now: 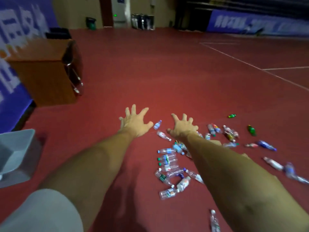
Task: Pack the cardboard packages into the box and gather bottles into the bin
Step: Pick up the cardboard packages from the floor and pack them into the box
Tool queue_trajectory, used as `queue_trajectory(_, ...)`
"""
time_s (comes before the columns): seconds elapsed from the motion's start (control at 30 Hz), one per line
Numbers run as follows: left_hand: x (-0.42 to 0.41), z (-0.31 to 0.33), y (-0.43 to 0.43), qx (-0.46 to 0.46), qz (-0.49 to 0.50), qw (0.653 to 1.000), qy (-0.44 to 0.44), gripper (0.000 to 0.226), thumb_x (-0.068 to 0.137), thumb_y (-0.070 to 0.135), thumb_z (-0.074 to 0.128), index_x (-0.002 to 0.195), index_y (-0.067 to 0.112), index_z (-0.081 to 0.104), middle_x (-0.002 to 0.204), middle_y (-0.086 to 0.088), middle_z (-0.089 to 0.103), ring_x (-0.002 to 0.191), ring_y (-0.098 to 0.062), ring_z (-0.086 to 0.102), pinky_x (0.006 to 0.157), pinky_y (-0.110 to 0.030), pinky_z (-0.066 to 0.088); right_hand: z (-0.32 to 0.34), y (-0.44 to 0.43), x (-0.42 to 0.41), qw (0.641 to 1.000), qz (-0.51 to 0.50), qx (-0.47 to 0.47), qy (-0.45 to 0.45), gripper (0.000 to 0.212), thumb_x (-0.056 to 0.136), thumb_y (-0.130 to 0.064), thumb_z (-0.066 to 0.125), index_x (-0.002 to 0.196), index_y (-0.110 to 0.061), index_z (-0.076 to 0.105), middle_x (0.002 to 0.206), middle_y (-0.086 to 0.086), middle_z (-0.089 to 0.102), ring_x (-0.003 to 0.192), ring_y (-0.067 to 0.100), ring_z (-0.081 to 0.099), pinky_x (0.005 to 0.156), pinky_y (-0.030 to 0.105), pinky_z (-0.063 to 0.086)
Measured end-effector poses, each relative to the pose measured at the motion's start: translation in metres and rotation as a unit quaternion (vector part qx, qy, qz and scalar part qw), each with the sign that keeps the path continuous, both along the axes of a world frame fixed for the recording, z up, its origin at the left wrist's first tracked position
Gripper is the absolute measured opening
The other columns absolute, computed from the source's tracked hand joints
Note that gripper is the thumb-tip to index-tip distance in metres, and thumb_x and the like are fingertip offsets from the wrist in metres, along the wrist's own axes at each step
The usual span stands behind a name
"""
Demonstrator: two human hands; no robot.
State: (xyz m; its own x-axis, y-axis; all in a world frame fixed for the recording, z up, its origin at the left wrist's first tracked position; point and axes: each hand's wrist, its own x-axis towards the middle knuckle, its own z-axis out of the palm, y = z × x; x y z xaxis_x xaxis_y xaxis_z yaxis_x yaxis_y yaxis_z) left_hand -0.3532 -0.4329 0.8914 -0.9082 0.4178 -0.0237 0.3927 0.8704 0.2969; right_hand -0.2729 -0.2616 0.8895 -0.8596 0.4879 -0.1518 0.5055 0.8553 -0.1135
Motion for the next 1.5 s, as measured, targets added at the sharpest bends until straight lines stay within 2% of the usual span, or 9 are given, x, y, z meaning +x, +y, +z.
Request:
queue_trajectory(0.23, -0.014, -0.013, 0.142, -0.012, -0.142, 0.990, -0.003, 0.070, 0.091, 0.057, 0.051, 0.154, 0.045, 0.021, 0.166, -0.010, 0.000, 0.151, -0.036, 0.000, 0.114, -0.064, 0.018, -0.018, 0.110, 0.030, 0.992, -0.128, -0.010, 0.001, 0.076, 0.093, -0.057, 0.054, 0.156, -0.041, 0.014, 0.160, 0.009, 0.015, 0.144, 0.039, 0.018, 0.106, 0.060, 0.032)
queue_trajectory(0.43, -0.018, -0.020, 0.248, -0.004, -0.257, 0.967, -0.001, 0.071, 0.091, 0.058, 0.051, 0.154, 0.044, 0.021, 0.166, -0.010, -0.001, 0.151, -0.036, -0.001, 0.114, -0.065, 0.018, -0.026, 0.182, 0.055, 0.971, -0.240, -0.003, 0.015, 0.070, 0.094, -0.055, 0.051, 0.154, -0.043, 0.017, 0.159, 0.009, 0.015, 0.141, 0.040, 0.021, 0.103, 0.060, 0.035)
queue_trajectory(0.57, 0.001, -0.023, 0.301, -0.011, -0.315, 0.949, 0.007, 0.071, 0.091, 0.058, 0.051, 0.154, 0.043, 0.022, 0.166, -0.011, 0.002, 0.150, -0.037, 0.008, 0.114, -0.062, 0.020, -0.032, 0.216, 0.076, 0.957, -0.290, 0.001, 0.020, 0.058, 0.096, -0.052, 0.044, 0.150, -0.045, 0.024, 0.157, 0.008, 0.022, 0.136, 0.039, 0.027, 0.101, 0.059, 0.035)
queue_trajectory(0.67, 0.020, -0.024, 0.337, -0.011, -0.353, 0.935, 0.013, 0.069, 0.090, 0.056, 0.051, 0.153, 0.041, 0.026, 0.163, -0.012, 0.009, 0.144, -0.038, 0.018, 0.113, -0.058, 0.023, -0.033, 0.241, 0.098, 0.947, -0.319, -0.003, 0.030, 0.060, 0.096, -0.050, 0.046, 0.152, -0.042, 0.024, 0.156, 0.007, 0.023, 0.137, 0.039, 0.028, 0.100, 0.059, 0.038)
queue_trajectory(0.77, 0.044, -0.026, 0.374, -0.013, -0.380, 0.925, 0.011, 0.066, 0.091, 0.056, 0.051, 0.151, 0.039, 0.028, 0.162, -0.013, 0.013, 0.143, -0.038, 0.019, 0.111, -0.058, 0.025, -0.034, 0.268, 0.132, 0.935, -0.353, -0.017, 0.041, 0.065, 0.095, -0.049, 0.050, 0.153, -0.042, 0.021, 0.158, 0.007, 0.020, 0.140, 0.039, 0.024, 0.103, 0.059, 0.036)
queue_trajectory(1.03, 0.138, -0.035, 0.501, -0.019, -0.431, 0.902, 0.000, 0.069, 0.092, 0.056, 0.051, 0.153, 0.040, 0.024, 0.165, -0.010, 0.001, 0.151, -0.038, -0.002, 0.114, -0.062, 0.018, -0.038, 0.386, 0.237, 0.914, -0.402, -0.026, 0.048, 0.075, 0.091, -0.054, 0.058, 0.153, -0.044, 0.018, 0.157, 0.009, 0.020, 0.141, 0.038, 0.023, 0.104, 0.059, 0.034)
queue_trajectory(1.13, 0.184, -0.037, 0.553, -0.018, -0.428, 0.904, -0.003, 0.069, 0.091, 0.055, 0.051, 0.153, 0.041, 0.024, 0.166, -0.010, 0.001, 0.151, -0.037, -0.001, 0.114, -0.065, 0.018, -0.034, 0.434, 0.280, 0.920, -0.391, -0.015, 0.038, 0.078, 0.090, -0.054, 0.059, 0.154, -0.043, 0.016, 0.157, 0.011, 0.018, 0.144, 0.039, 0.019, 0.106, 0.062, 0.033)
queue_trajectory(1.3, 0.246, -0.031, 0.627, -0.021, -0.417, 0.909, -0.001, 0.070, 0.091, 0.056, 0.050, 0.154, 0.042, 0.021, 0.166, -0.011, 0.002, 0.150, -0.040, 0.003, 0.113, -0.065, 0.016, -0.029, 0.507, 0.342, 0.918, -0.395, -0.021, 0.023, 0.076, 0.090, -0.049, 0.060, 0.153, -0.041, 0.019, 0.156, 0.012, 0.019, 0.139, 0.040, 0.025, 0.104, 0.059, 0.035)
queue_trajectory(1.5, 0.289, -0.033, 0.718, -0.024, -0.428, 0.903, 0.026, 0.068, 0.091, 0.059, 0.048, 0.152, 0.041, 0.025, 0.165, -0.013, 0.004, 0.150, -0.039, 0.005, 0.113, -0.065, 0.018, -0.038, 0.583, 0.366, 0.920, -0.391, -0.027, 0.025, 0.076, 0.092, -0.049, 0.058, 0.154, -0.041, 0.015, 0.156, 0.012, 0.019, 0.136, 0.039, 0.027, 0.103, 0.059, 0.036)
